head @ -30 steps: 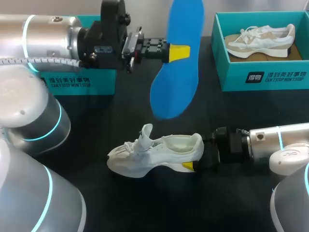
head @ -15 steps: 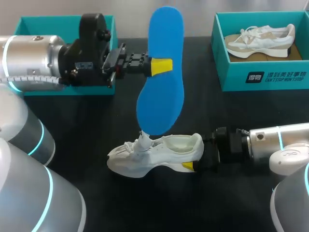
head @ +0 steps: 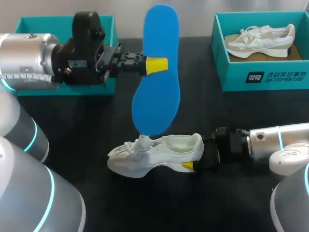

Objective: Take the shoe out of the shoebox, open the shoe tongue, remove and reinsert the insole, then place the shoe into the shoebox

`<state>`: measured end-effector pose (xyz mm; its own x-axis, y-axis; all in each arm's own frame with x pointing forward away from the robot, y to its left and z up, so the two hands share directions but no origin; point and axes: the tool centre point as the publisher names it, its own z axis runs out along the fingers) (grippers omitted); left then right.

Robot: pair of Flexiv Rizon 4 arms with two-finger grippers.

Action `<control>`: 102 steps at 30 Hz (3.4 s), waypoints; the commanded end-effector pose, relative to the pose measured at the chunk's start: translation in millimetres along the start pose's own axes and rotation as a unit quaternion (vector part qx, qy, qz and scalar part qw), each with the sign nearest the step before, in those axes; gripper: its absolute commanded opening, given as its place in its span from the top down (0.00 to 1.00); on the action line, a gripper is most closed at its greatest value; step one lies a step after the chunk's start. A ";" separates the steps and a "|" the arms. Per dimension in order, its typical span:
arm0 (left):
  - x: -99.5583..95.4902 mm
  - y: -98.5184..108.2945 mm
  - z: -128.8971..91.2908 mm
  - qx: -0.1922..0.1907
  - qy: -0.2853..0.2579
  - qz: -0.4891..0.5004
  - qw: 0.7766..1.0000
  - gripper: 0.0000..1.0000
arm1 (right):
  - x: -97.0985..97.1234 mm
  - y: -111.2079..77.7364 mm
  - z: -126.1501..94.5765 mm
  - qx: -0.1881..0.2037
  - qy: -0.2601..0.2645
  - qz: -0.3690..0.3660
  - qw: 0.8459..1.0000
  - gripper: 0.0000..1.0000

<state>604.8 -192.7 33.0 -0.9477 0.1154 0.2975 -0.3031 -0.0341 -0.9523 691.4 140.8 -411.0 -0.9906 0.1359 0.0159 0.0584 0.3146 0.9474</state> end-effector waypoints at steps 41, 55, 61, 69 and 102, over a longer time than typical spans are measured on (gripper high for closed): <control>2.8 -10.1 -1.9 -0.038 0.025 -0.015 0.999 1.00 | 5.1 8.4 -34.6 0.201 -0.005 0.001 0.980 0.00; 2.8 -10.1 -1.9 -0.038 0.025 -0.015 0.999 1.00 | 8.2 31.6 -55.1 0.429 -0.013 0.010 0.903 0.00; 2.8 -10.1 -1.9 -0.038 0.025 -0.015 0.999 1.00 | 4.6 42.4 -57.9 0.487 -0.029 0.005 0.873 0.00; 2.8 -10.1 -1.9 -0.038 0.025 -0.015 0.999 1.00 | 2.5 52.7 -60.3 0.589 -0.029 0.014 0.807 0.00; 2.8 -10.1 -1.9 -0.038 0.025 -0.015 0.999 1.00 | 8.2 65.4 -46.8 0.652 -0.032 0.018 0.757 0.00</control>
<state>605.0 -190.4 43.0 -0.9313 0.1650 0.3249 -0.3222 0.0434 -0.9457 681.5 113.2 -332.7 -0.9801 0.1980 -0.0158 0.1980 0.9802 -0.0009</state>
